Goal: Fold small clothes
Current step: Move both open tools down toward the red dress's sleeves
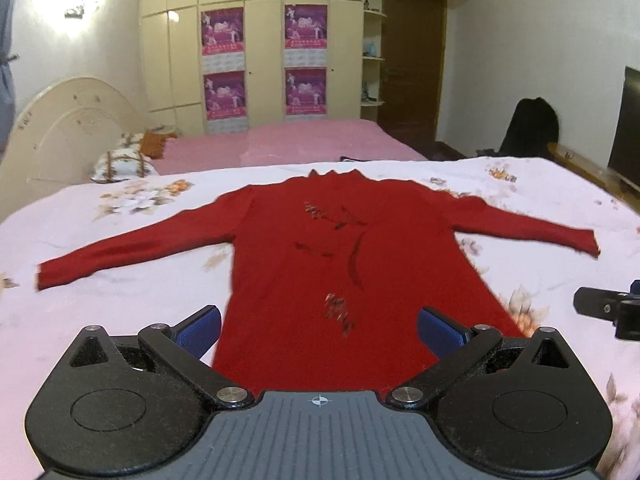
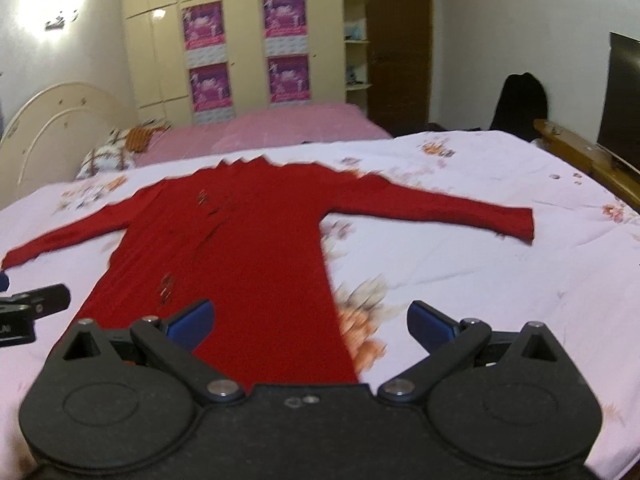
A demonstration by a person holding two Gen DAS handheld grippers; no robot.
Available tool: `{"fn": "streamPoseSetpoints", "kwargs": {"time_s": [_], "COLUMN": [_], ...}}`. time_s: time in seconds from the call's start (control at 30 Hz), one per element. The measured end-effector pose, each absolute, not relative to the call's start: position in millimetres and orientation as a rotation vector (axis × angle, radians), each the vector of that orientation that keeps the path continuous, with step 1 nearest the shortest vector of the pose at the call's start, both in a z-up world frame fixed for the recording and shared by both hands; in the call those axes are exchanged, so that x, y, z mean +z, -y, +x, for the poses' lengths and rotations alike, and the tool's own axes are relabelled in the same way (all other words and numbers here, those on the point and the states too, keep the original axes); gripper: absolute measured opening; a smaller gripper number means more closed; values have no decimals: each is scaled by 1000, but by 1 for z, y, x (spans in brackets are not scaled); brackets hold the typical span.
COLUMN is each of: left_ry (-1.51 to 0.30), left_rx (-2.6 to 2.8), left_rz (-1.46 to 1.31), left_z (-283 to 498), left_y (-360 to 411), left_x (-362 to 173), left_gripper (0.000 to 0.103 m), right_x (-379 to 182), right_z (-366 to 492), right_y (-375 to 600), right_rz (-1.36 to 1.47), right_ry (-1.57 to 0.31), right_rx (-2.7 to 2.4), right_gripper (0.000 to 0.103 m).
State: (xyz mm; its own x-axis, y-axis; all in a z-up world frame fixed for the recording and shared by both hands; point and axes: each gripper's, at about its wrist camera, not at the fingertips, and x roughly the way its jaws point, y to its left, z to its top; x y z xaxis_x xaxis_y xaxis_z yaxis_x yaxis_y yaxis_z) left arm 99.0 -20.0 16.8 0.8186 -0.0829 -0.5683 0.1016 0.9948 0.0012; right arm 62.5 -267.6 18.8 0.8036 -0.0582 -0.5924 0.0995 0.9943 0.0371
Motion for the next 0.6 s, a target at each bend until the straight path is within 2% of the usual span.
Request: {"fn": "streamPoseSetpoints", "kwargs": {"time_s": [0.33, 0.4, 0.47, 0.6], "left_ry": [-619, -639, -653, -707], "left_rx": [-122, -112, -125, -97], "left_rz": [26, 12, -13, -6], "left_z": [200, 230, 255, 304], "left_y": [29, 23, 15, 9], "left_x": [2, -9, -19, -44], "left_gripper": [103, 103, 103, 103], "right_x": [11, 7, 1, -24], "right_z": [134, 151, 171, 208], "right_y": [325, 346, 373, 439], "right_rz": [122, 160, 213, 374], "right_ry": [-596, -583, -576, -576], "right_rx": [-170, -182, -199, -262], "right_gripper": [101, 97, 85, 71]}}
